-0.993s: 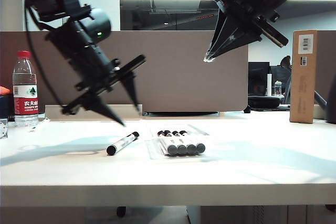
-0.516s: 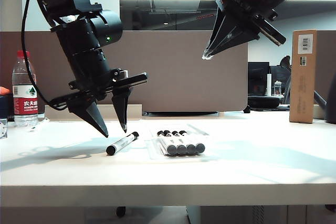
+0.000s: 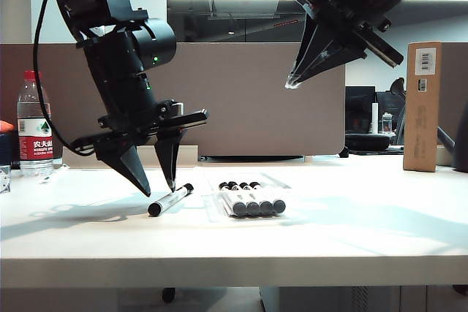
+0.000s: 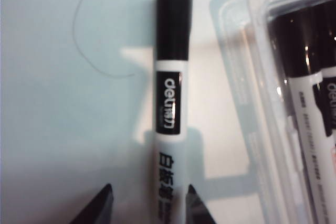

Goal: Pick up the markers scattered on the table and put them into the packaging box, making sure the markers fit the shape of the box's grooves.

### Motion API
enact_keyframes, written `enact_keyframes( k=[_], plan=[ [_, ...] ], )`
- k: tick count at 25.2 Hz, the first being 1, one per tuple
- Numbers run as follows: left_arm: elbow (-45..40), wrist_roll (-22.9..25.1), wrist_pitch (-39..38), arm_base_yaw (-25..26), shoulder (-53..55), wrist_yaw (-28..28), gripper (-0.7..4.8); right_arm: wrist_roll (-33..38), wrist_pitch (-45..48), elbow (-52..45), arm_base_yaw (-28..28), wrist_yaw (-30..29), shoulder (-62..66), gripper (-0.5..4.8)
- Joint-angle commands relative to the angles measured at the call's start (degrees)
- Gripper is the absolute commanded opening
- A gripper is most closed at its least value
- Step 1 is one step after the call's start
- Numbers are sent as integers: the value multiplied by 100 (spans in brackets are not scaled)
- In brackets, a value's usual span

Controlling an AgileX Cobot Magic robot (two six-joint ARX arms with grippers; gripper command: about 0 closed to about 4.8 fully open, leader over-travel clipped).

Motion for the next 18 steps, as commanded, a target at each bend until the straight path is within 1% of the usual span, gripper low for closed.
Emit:
enact_keyframes(
  k=[1, 2, 5, 6, 7, 8, 12, 13, 14, 18],
  plan=[
    [17, 74, -31, -81, 81, 76, 175, -20, 20, 28, 4, -13, -22, -6],
    [17, 103, -24, -118, 111, 72, 175, -20, 20, 28, 4, -13, -22, -6],
    [17, 205, -59, -247, 151, -184, 174, -20, 17, 28, 4, -13, -22, -6],
    [17, 249, -81, -267, 160, -227, 162, -20, 11, 28, 4, -26, -22, -6],
    [20, 264, -96, -286, 166, -289, 127, -20, 2, 28, 4, -57, -22, -6],
    [20, 264, -151, -286, 170, -339, 76, -22, 0, 28, 4, -103, -22, -6],
    [17, 472, -339, -286, 184, -592, 68, -35, 7, 28, 4, -120, -22, -6],
    [17, 507, -374, -286, 184, -629, 41, -35, 9, 28, 4, -120, -22, -6],
    [17, 514, -415, -286, 184, -629, -6, -35, 7, 28, 4, -120, -22, -6],
    [22, 459, -387, -280, 179, -422, -6, -39, -7, 28, 4, -120, -22, -6]
  ],
)
